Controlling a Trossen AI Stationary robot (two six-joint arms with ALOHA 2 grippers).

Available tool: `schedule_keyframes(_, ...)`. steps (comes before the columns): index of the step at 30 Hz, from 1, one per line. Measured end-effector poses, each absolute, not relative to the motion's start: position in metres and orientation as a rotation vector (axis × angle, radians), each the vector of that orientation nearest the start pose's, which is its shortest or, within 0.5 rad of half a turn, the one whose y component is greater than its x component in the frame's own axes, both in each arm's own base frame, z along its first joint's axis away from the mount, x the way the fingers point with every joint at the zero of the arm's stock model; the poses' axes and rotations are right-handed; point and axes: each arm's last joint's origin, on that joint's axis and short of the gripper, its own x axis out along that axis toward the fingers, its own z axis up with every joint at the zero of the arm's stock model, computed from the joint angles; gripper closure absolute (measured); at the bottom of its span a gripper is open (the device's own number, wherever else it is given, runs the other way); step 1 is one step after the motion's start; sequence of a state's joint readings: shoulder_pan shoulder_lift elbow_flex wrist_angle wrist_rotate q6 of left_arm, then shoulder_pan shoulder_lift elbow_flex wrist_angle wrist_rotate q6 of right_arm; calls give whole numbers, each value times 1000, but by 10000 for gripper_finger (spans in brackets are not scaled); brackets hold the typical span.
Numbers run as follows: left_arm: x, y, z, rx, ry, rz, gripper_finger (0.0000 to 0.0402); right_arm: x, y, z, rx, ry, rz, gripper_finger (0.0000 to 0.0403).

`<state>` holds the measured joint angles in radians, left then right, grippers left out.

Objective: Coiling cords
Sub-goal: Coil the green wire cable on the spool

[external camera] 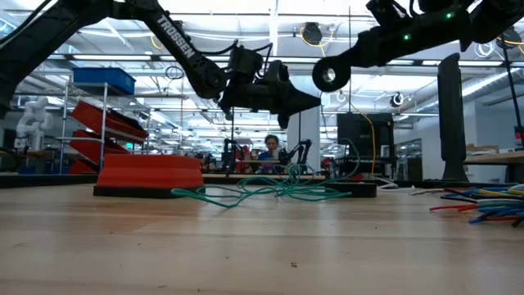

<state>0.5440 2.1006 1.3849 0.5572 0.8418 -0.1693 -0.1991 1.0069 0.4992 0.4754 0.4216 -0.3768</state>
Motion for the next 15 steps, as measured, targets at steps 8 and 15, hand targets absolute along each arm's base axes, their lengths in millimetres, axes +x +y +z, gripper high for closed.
schedule_keyframes(8,401,229,194,-312,219,-261,401,208,-55,247,-408,267,-626,403)
schedule_keyframes(15,400,235,199,-324,220,-264,401,205,-57,238,-453,397,-662,403)
